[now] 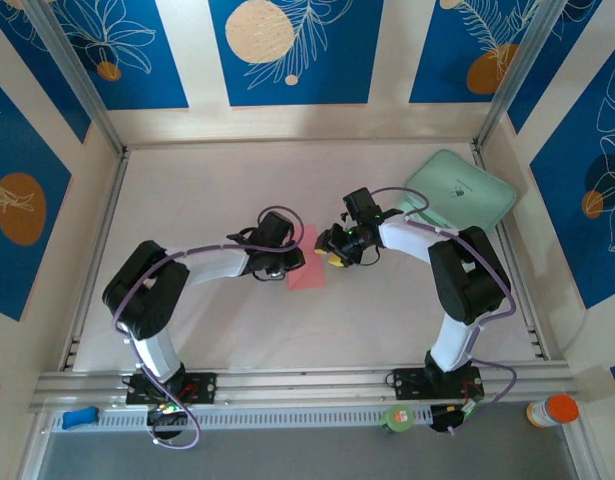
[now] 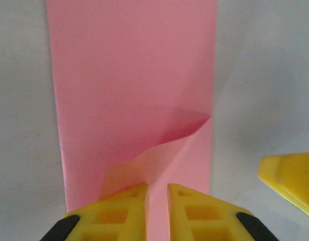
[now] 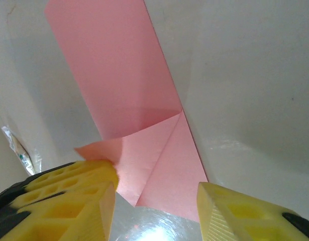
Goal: Fold a paper plane with a square sheet of paper (pick it up from the middle)
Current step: Pick up the paper from the center of the table.
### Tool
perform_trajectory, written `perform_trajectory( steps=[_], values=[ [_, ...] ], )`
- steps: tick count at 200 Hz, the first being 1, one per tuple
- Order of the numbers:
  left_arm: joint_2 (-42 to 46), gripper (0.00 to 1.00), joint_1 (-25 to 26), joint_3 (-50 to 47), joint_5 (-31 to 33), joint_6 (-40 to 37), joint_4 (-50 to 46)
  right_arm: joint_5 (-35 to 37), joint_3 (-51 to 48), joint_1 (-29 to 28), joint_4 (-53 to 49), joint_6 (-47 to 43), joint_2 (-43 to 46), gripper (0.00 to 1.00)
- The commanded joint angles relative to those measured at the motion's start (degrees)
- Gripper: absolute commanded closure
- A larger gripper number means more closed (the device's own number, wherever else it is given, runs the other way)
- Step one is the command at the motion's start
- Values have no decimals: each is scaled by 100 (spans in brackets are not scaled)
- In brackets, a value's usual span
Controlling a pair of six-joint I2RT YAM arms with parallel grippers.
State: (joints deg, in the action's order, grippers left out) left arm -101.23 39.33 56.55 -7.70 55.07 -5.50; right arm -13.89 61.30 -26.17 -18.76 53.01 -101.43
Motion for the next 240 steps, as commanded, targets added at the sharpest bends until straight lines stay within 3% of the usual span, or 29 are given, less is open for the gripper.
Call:
perform_trajectory(
  steps=[1, 130, 176, 240],
  values=[
    [-107, 85, -94, 108, 231, -40, 31, -69, -99, 7, -48, 121, 180, 53],
    [-224, 91, -154, -449, 226, 459, 242, -4, 291, -398, -31, 359, -554, 56],
    [-245, 91, -158, -531, 191, 587, 303, 0, 497, -446, -52, 342, -819, 66],
    [-231, 91, -171, -571, 214, 633, 205, -169, 672, -506, -12, 178, -1061, 69]
  ],
)
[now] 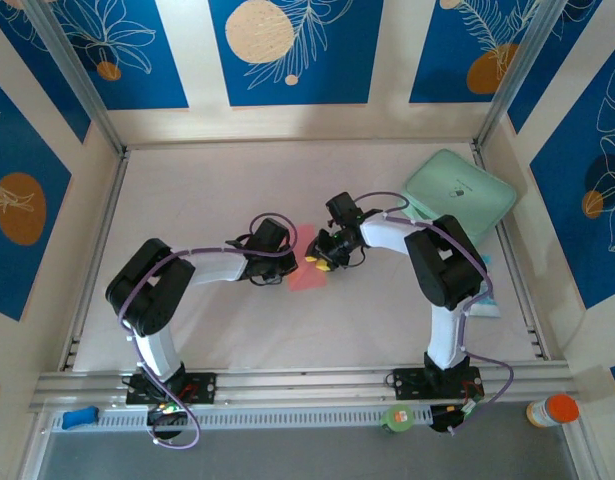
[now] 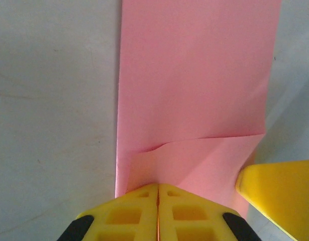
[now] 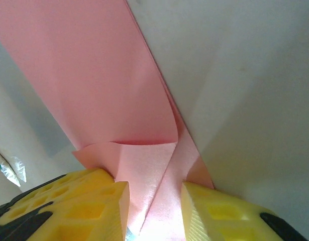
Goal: Fold a paper plane with a square sheet of paper (pick it up from the middle)
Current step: Pick up the paper from the center of the table.
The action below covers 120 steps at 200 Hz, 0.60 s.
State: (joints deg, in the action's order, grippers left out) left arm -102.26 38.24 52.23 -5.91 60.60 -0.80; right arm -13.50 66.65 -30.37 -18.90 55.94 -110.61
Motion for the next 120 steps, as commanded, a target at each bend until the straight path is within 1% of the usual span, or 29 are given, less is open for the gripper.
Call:
perform_trajectory(
  steps=[1, 27, 101, 120],
  values=[
    [-128, 91, -58, -140, 36, 78, -268, -212, 137, -85, 5, -117, -144, 69],
    [-136, 92, -55, -178, 38, 118, -252, -283, 126, -118, 113, -154, -141, 73],
    [-146, 92, -62, -204, 16, 158, -203, -349, -21, -110, 266, -103, -162, 73],
    [-124, 92, -59, -222, 11, 172, -199, -516, -78, -118, 472, -187, -158, 78]
  ],
)
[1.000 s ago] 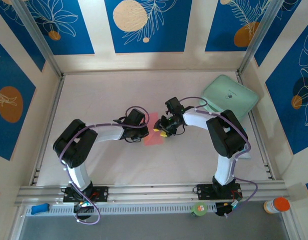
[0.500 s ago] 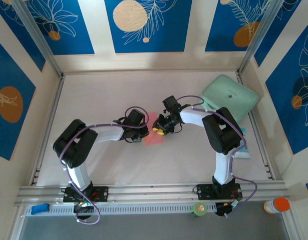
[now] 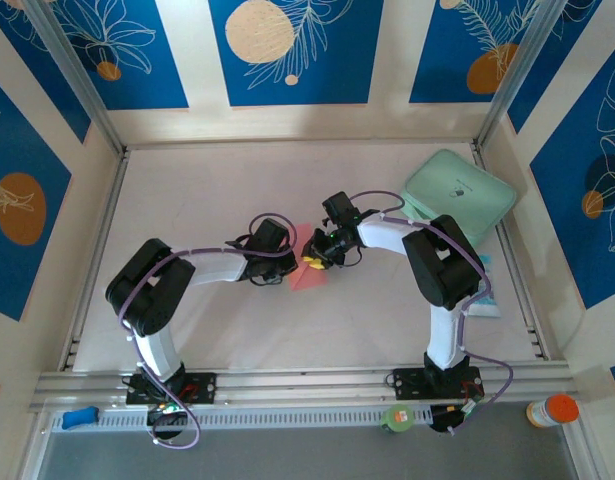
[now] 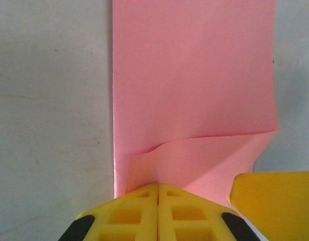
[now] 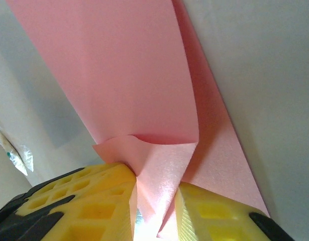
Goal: Fold a paper plane with a square sheet of paper (pick it up from the middle)
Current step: Pick up the paper from the center of the table.
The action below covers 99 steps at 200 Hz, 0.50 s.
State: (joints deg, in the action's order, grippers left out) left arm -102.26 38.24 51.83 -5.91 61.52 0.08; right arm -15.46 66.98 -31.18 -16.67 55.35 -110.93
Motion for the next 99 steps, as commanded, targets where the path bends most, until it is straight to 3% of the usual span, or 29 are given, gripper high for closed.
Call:
perform_trajectory(
  steps=[1, 99],
  values=[
    [-126, 92, -65, -187, 11, 84, -288, -331, -117, -37, 268, -133, -123, 78],
    [91, 92, -120, -201, -153, 139, -293, -283, -557, -143, 1101, -604, 76, 89]
  ],
)
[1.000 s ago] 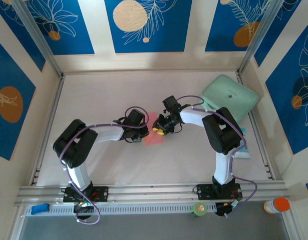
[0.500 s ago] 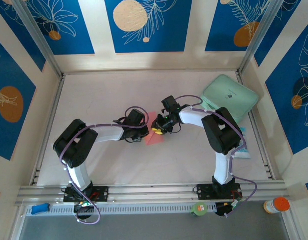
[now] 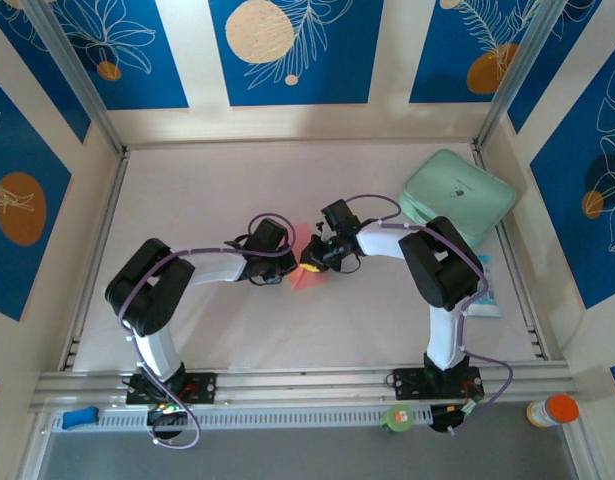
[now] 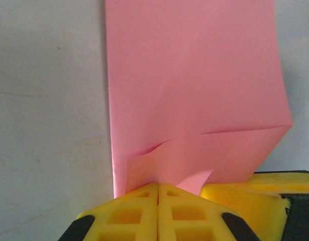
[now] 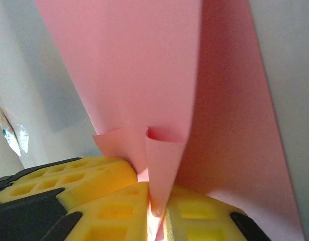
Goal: Fold a paper plane with a square sheet of paper (pick it up from the middle)
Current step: Pick up the paper from the center of the table.
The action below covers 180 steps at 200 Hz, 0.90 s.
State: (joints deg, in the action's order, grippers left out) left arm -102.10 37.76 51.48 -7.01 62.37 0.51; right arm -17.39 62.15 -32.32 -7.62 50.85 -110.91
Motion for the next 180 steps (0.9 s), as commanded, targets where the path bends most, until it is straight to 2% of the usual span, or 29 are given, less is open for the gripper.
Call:
perform_trajectory(
  steps=[1, 31, 80, 106, 127, 139, 157, 180],
  values=[
    [81, 92, -69, -165, -45, 50, -339, -86, -81, -29, 211, -158, 76, 90],
    [463, 85, -209, -245, -115, 34, -357, 28, -166, -5, 370, -283, 229, 95],
    [1582, 55, -841, -931, -569, 182, 84, -141, -462, 232, 953, -588, 889, 96],
    [2022, 42, -966, -1142, -1084, 30, 593, -603, -559, 501, 1267, -535, 1310, 97],
    [2239, 23, -941, -1210, -1517, -48, 1212, -1180, -587, 721, 1587, -242, 1500, 97],
    [2294, 15, -901, -1275, -1705, 43, 1684, -1496, -598, 831, 1808, -14, 1565, 97],
    [2316, 7, -830, -1329, -1866, 250, 2355, -1885, -633, 919, 2194, 365, 1619, 97],
    [2202, 3, -749, -1295, -2033, 462, 3063, -2238, -671, 959, 2613, 797, 1643, 96]
  ],
)
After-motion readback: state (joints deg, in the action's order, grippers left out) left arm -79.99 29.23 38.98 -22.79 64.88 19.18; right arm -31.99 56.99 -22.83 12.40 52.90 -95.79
